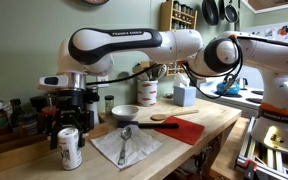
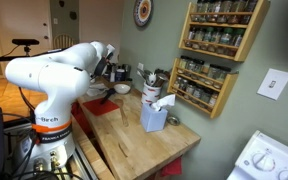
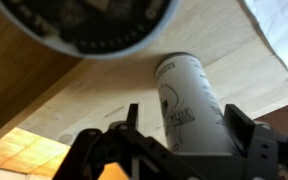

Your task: Use the bottle to push the bowl to the left then put some contents of the bottle in the bowl

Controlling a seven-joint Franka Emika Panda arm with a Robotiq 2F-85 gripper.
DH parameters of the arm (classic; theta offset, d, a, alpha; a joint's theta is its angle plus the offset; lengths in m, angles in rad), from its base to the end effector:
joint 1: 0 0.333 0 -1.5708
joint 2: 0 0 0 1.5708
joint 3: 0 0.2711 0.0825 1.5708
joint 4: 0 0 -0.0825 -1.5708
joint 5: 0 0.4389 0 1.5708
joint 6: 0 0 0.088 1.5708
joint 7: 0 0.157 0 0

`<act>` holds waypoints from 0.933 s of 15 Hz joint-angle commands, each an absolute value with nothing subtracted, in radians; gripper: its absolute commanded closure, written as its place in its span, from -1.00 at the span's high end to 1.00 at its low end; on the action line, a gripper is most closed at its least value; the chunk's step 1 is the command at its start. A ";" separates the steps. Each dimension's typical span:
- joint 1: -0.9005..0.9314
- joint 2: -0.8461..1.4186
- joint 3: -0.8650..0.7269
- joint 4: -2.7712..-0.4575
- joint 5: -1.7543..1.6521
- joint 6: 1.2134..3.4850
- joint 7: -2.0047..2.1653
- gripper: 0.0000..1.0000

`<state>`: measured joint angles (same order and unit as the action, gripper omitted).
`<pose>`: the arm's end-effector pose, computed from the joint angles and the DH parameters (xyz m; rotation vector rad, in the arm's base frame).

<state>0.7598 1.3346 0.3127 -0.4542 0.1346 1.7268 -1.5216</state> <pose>0.4894 0.6493 0.1643 -1.0570 -2.4951 -0.1322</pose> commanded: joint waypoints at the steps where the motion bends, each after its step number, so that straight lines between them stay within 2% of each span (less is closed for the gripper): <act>1: 0.768 1.312 0.282 -0.456 0.101 1.701 -1.530 1.00; 14: 0.812 1.140 0.236 -0.463 0.040 1.611 -1.458 1.00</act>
<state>0.7993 1.1843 0.2593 -0.4524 0.0545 1.6180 -1.5105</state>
